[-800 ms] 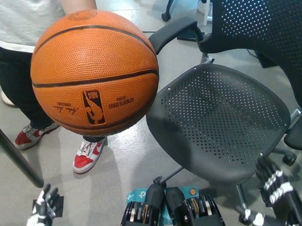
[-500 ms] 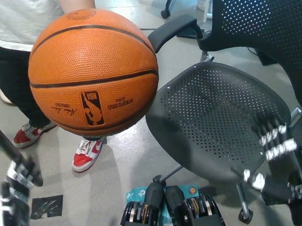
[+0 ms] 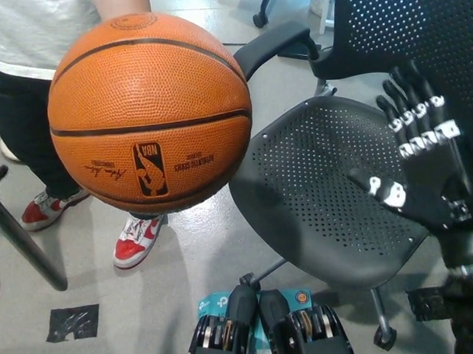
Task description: The robot grabs the basketball from a person using both hands and then drops it on the black chair in the front
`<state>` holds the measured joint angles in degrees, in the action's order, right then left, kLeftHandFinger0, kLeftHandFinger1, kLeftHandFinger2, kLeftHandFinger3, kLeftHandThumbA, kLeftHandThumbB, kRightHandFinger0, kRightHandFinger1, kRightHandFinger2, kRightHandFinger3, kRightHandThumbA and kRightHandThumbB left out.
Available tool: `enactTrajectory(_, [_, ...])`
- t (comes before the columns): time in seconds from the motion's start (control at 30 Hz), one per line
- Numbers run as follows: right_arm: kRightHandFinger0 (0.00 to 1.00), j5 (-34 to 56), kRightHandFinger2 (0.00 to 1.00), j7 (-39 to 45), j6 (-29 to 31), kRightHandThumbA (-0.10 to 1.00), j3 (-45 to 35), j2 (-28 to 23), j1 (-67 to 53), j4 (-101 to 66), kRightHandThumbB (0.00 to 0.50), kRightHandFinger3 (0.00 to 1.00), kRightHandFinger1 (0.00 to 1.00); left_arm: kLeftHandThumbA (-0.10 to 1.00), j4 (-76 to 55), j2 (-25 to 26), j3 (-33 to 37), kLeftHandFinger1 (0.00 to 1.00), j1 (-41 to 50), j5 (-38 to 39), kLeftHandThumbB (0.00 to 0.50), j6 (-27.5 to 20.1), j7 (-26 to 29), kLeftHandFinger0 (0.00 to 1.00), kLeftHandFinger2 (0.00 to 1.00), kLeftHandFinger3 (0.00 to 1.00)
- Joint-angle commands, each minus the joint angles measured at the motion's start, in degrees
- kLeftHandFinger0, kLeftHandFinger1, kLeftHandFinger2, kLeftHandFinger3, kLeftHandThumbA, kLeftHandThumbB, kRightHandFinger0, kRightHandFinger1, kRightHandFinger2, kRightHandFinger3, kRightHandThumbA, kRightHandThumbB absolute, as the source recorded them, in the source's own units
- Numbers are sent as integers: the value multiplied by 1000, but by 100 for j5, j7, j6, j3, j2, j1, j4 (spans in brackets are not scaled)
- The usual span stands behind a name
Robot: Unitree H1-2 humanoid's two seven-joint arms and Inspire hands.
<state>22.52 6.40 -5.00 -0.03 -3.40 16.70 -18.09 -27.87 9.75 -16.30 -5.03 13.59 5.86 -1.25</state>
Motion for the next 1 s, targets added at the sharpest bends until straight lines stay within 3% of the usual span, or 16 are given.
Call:
enactTrajectory(0.0, [1000, 480, 1000, -57, -402, 1000, -74, 266, 562, 357, 309, 1000, 1000, 1000, -187, 206, 51, 1000, -523, 98, 280, 611, 132, 1000, 1000, 1000])
enactTrajectory(0.1, [1000, 473, 1000, -25, -432, 1000, -111, 292, 574, 368, 309, 1000, 1000, 1000, -199, 198, 36, 1000, -537, 96, 281, 664, 126, 1000, 1000, 1000])
enactTrajectory(0.13, [1000, 512, 1000, 74, -394, 1000, -77, 404, 938, 887, 298, 1000, 1000, 1000, -70, 204, 164, 1000, -897, -36, 232, 786, 133, 1000, 1000, 1000])
enactTrajectory(0.2, [1000, 482, 1000, 80, -417, 1000, -63, 518, 1139, 1207, 306, 1000, 1000, 1000, -3, 190, 273, 1000, -1085, -89, 182, 889, 113, 1000, 1000, 1000])
enactTrajectory(0.3, [1000, 472, 1000, 108, -412, 1000, -88, 534, 1152, 1234, 308, 1000, 1000, 1000, -9, 194, 278, 1000, -1093, -89, 178, 920, 123, 1000, 1000, 1000])
enactTrajectory(0.37, [1000, 340, 1000, 186, -226, 1000, -45, 661, 1478, 1895, 293, 1000, 1000, 1000, 155, 125, 435, 1000, -1360, -296, 145, 991, 182, 1000, 1000, 1000])
enactTrajectory(0.5, [1000, 322, 1000, 208, -191, 1000, -58, 673, 1500, 1961, 298, 1000, 1000, 1000, 155, 115, 449, 1000, -1377, -313, 143, 1024, 195, 1000, 1000, 1000])
enactTrajectory(0.73, [1000, 366, 1000, 205, -209, 1000, -80, 896, 1715, 2325, 370, 1000, 1000, 1000, 442, -22, 630, 1000, -1541, -515, 164, 958, 259, 1000, 1000, 1000])
enactTrajectory(0.83, [1000, 476, 1000, 306, -229, 1000, -74, 948, 1691, 2194, 369, 1000, 1000, 1000, 497, -85, 633, 1000, -1539, -492, 167, 913, 262, 1000, 1000, 1000])
enactTrajectory(0.97, [1000, 1048, 1000, 623, -382, 1000, -135, 1036, 1594, 1905, 399, 1000, 1000, 1000, 556, -100, 675, 1000, -1482, -494, 156, 814, 193, 1000, 1000, 1000])
